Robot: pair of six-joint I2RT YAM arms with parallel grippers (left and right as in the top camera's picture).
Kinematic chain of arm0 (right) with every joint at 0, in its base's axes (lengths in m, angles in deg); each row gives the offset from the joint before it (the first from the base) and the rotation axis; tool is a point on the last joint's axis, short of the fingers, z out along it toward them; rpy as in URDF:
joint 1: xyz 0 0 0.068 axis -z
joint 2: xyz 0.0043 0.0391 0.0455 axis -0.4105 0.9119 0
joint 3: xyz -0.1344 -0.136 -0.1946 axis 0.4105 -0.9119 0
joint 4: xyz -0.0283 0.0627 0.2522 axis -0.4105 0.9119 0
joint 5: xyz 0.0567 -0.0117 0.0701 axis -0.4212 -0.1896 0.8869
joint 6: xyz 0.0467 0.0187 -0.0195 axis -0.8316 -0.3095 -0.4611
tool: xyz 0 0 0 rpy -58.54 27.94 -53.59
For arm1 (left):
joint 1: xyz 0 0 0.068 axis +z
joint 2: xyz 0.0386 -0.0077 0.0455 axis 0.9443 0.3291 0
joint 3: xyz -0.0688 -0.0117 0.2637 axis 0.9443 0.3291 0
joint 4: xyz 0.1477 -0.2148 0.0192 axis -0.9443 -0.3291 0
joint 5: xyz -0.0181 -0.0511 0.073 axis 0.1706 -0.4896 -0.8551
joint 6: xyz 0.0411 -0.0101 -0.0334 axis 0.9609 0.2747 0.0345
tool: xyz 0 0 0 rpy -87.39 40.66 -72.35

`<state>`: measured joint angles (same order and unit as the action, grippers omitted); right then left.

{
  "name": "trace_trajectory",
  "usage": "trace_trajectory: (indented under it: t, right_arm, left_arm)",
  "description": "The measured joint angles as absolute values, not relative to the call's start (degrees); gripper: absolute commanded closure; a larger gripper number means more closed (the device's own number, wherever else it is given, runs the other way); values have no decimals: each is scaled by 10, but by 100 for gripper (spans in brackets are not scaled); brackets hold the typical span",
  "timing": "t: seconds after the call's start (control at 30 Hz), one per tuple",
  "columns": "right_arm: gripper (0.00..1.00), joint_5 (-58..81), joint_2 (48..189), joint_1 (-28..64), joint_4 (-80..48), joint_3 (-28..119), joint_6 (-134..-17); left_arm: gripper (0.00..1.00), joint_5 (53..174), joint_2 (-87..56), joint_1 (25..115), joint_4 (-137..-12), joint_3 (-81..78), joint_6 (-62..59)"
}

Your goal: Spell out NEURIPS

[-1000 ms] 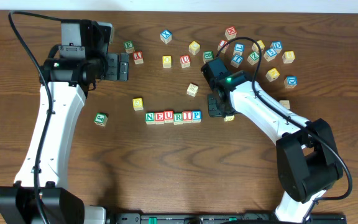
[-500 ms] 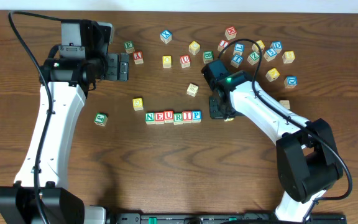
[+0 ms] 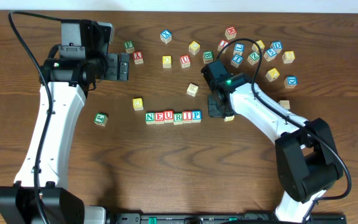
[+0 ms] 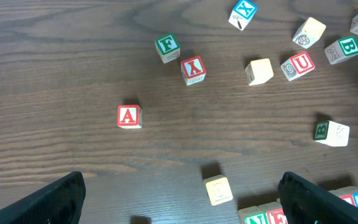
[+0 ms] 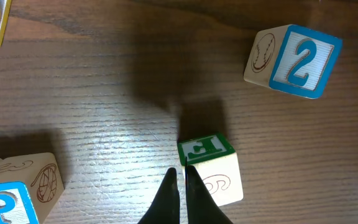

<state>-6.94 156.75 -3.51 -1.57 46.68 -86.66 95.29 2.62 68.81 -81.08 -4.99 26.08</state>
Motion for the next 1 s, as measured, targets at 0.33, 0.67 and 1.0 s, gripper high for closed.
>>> trace_trajectory:
  t: [0.33,0.67,1.0]
  right_arm:
    - [99,-69,1567,-35,-6,466,-867]
    - [99,-71,1567,-35,-18,462,-867]
    - [99,-80,1567,-35,-31,448,-871]
  left_arm:
    - [2,953,26,688,-811,-50,261]
    - [2,953,26,688,-811,-50,261]
    - [2,953,26,688,-811,-50,261]
